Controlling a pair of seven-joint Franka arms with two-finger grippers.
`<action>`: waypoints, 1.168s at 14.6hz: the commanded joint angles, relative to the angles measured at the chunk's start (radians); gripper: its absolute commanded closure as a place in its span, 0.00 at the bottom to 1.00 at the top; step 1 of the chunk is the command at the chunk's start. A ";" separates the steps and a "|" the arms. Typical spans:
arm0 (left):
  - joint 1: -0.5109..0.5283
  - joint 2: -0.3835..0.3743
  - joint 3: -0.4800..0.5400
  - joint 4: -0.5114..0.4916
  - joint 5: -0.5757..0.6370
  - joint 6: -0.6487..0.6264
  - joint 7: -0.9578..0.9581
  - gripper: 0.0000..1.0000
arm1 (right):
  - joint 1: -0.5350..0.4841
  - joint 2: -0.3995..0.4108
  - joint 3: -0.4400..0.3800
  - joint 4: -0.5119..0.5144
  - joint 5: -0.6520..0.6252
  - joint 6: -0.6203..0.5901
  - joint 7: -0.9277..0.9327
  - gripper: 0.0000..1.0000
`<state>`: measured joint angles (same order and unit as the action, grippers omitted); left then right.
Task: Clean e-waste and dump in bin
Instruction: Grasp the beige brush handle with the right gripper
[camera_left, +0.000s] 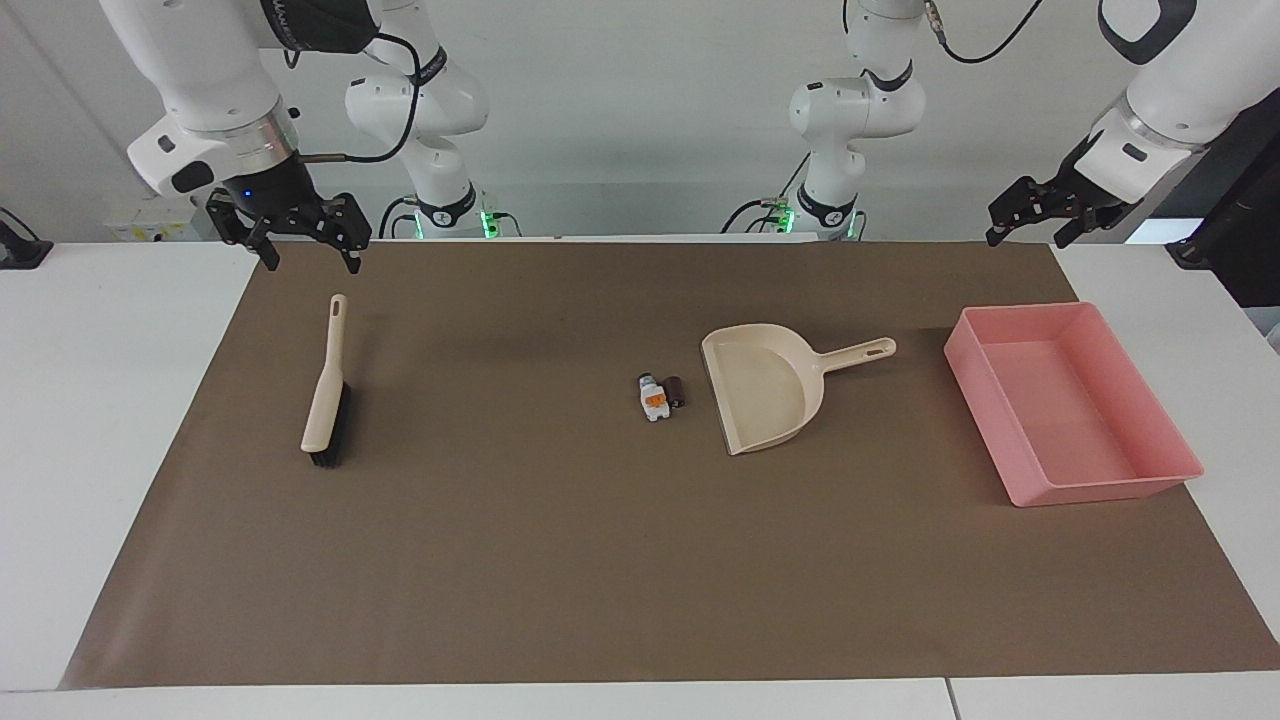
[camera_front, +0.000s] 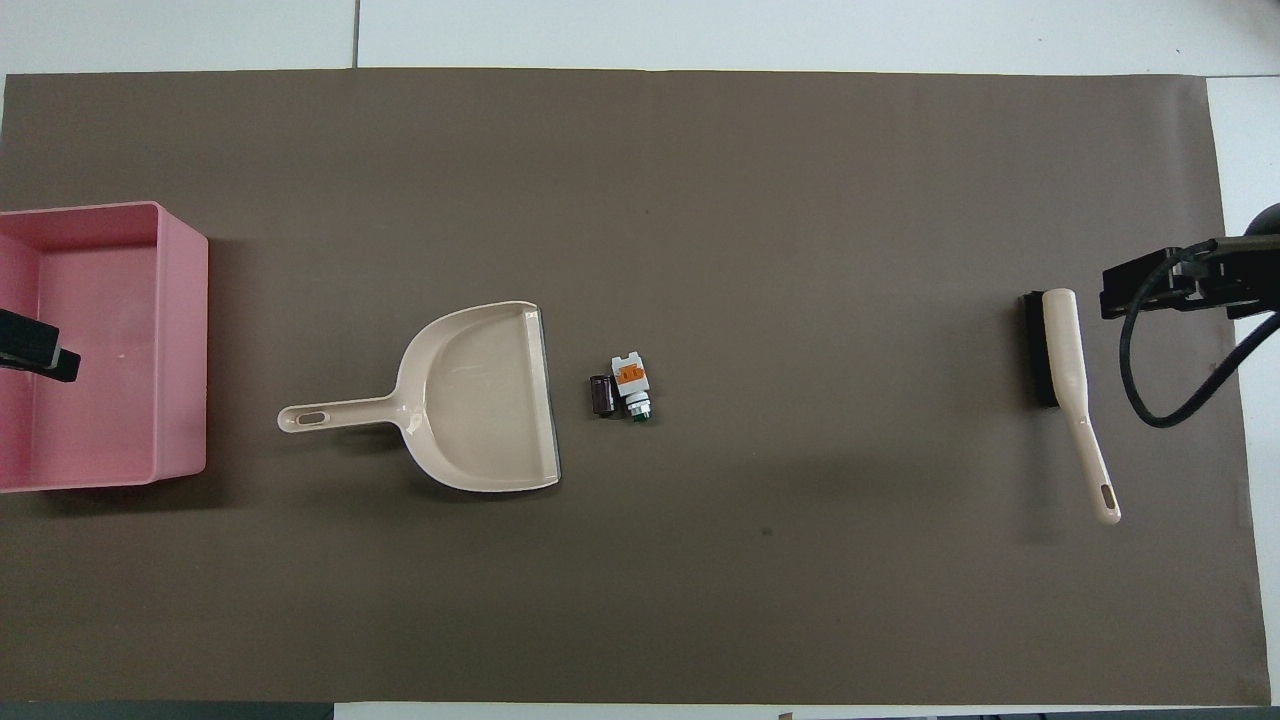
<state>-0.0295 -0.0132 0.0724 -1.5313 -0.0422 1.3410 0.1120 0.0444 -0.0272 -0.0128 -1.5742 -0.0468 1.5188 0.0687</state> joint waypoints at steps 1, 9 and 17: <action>0.016 -0.024 -0.016 -0.023 0.011 -0.005 -0.009 0.00 | -0.006 0.010 0.004 0.019 -0.001 -0.008 -0.017 0.00; 0.016 -0.024 -0.016 -0.023 0.011 -0.005 -0.009 0.00 | -0.015 -0.002 0.004 -0.013 0.002 -0.003 -0.018 0.00; 0.016 -0.024 -0.016 -0.023 0.011 -0.005 -0.008 0.00 | -0.104 -0.160 -0.009 -0.443 0.002 0.277 -0.092 0.00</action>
<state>-0.0295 -0.0132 0.0724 -1.5313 -0.0422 1.3410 0.1120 -0.0301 -0.0950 -0.0229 -1.8299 -0.0468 1.7027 0.0167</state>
